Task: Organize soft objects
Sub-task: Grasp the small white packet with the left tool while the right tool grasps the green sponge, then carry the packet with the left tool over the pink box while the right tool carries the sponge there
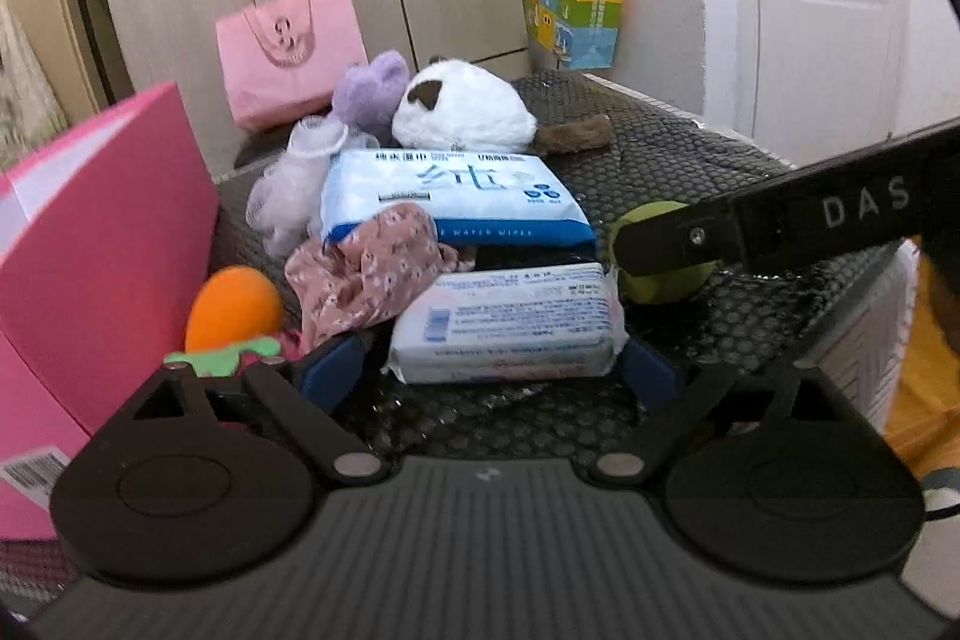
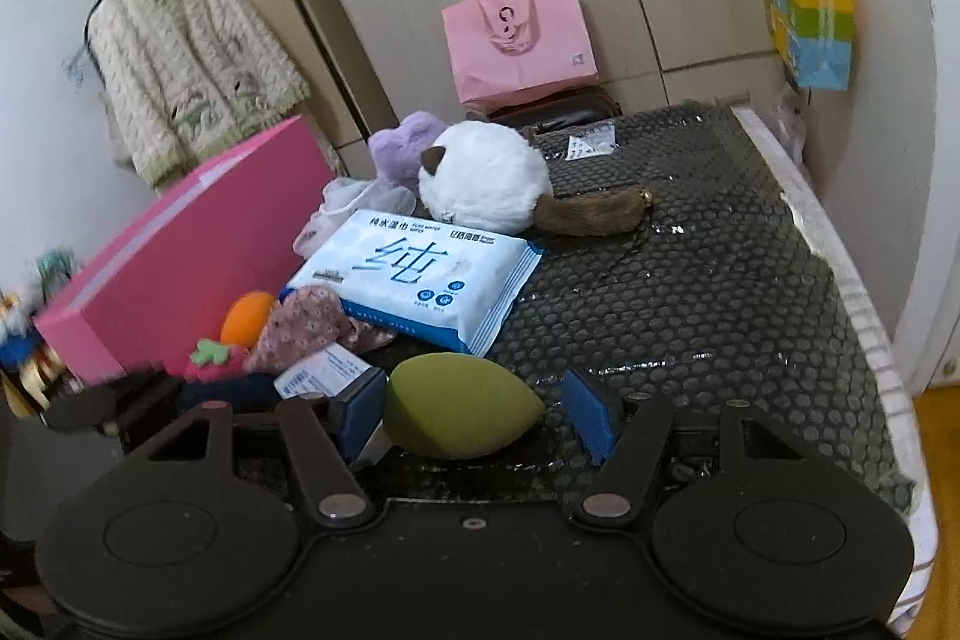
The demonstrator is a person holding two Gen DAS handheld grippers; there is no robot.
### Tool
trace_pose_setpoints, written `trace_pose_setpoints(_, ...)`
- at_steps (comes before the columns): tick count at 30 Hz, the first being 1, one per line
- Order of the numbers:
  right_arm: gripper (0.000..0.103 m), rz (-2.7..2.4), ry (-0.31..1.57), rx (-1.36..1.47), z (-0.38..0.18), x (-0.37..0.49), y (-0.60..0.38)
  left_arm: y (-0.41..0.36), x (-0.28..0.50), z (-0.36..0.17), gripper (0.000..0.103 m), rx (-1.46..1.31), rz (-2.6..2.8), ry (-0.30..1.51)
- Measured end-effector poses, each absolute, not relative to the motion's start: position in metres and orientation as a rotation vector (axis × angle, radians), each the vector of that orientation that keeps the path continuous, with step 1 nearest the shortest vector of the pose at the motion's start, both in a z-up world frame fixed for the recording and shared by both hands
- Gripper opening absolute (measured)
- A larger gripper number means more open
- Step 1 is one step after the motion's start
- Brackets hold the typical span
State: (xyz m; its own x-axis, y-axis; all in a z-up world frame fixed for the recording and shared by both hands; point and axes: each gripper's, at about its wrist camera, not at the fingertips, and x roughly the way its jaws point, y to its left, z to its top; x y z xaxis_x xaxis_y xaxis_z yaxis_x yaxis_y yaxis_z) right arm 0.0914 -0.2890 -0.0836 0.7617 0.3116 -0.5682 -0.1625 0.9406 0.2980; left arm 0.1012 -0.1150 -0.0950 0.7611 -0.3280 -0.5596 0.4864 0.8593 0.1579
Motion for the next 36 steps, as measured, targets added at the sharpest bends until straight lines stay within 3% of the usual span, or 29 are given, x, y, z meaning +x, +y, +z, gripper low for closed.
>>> trace_pose_setpoints(1,0.056,0.268,0.647,0.237,-0.083,0.090,-0.288,-0.115,0.101,-0.095,0.094,0.306,-0.449,0.543)
trace_pose_setpoints(5,0.054,0.243,0.616,0.196,-0.077,0.085,-0.288,-0.122,0.100,-0.094,0.094,0.332,-0.452,0.526)
trace_pose_setpoints(16,0.055,0.250,0.627,0.145,-0.077,0.083,-0.292,-0.113,0.120,-0.088,0.089,0.166,-0.445,0.689)
trace_pose_setpoints(29,0.060,0.252,0.659,0.249,-0.090,0.083,-0.304,-0.140,0.121,-0.092,0.091,0.256,-0.384,0.597)
trace_pose_setpoints(31,0.057,0.247,0.645,0.280,-0.091,0.080,-0.307,-0.136,0.124,-0.092,0.088,0.227,-0.382,0.607)
trace_pose_setpoints(33,0.056,0.251,0.634,0.297,-0.090,0.077,-0.310,-0.132,0.126,-0.089,0.080,0.195,-0.374,0.611)
trace_pose_setpoints(36,0.055,0.261,0.627,0.297,-0.086,0.075,-0.312,-0.127,0.127,-0.087,0.078,0.175,-0.373,0.633)
